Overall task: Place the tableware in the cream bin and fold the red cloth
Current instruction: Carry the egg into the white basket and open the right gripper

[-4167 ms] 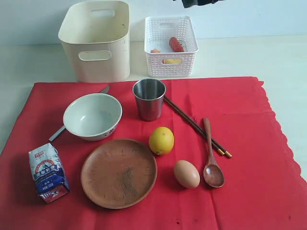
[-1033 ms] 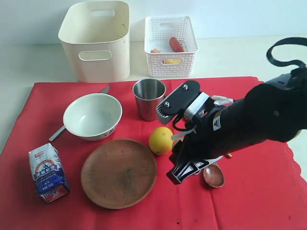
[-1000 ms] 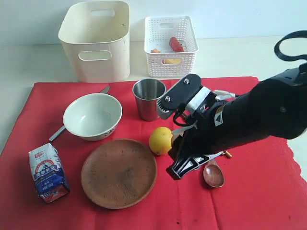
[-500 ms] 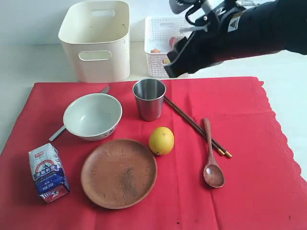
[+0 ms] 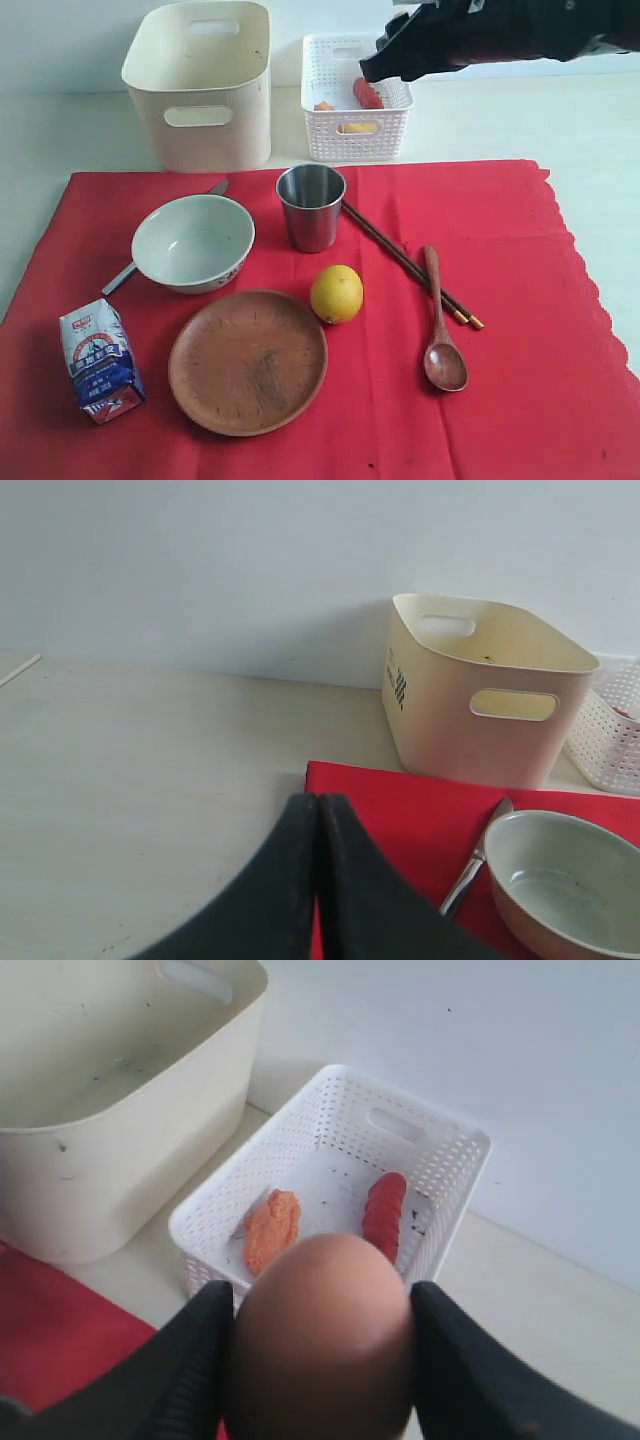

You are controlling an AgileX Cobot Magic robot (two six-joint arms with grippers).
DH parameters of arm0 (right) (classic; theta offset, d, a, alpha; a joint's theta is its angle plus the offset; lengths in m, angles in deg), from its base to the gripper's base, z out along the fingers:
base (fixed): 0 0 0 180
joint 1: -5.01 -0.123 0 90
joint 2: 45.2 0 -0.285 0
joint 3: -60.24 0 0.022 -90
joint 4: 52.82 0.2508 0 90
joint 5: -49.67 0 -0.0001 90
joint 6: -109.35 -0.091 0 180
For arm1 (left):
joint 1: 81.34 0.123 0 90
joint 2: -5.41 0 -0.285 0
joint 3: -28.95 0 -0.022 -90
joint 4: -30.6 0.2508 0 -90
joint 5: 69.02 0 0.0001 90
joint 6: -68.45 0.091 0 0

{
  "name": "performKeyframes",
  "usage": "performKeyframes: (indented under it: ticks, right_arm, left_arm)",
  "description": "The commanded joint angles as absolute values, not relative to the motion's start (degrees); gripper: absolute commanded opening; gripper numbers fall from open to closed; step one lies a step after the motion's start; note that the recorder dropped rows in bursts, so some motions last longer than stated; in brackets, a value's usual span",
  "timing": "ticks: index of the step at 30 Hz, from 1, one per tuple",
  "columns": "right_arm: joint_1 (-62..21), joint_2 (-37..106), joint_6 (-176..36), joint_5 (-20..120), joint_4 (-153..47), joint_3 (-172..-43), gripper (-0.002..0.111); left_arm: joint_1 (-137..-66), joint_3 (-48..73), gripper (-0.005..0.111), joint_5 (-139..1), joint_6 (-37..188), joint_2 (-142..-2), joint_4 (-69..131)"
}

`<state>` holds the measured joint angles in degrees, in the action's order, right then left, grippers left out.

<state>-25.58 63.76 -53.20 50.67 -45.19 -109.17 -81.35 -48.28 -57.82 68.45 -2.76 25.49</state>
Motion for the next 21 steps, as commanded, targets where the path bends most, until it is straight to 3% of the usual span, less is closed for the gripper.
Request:
performKeyframes:
  ticks: [1,12,21]
  right_arm:
    - [-24.8,70.7,-52.6,50.7,-45.5,-115.5,0.000]
    - [-24.8,86.7,-52.6,48.7,-45.5,-131.1,0.000]
    - [-24.8,93.3,-52.7,47.9,-45.5,-136.7,0.000]
  left_arm:
    - [-81.3,-48.3,0.003,-57.8,68.5,-2.4,25.0]
    - [-81.3,-48.3,0.003,-57.8,68.5,-2.4,25.0]
    - [-81.3,-48.3,0.003,-57.8,68.5,-2.4,25.0]
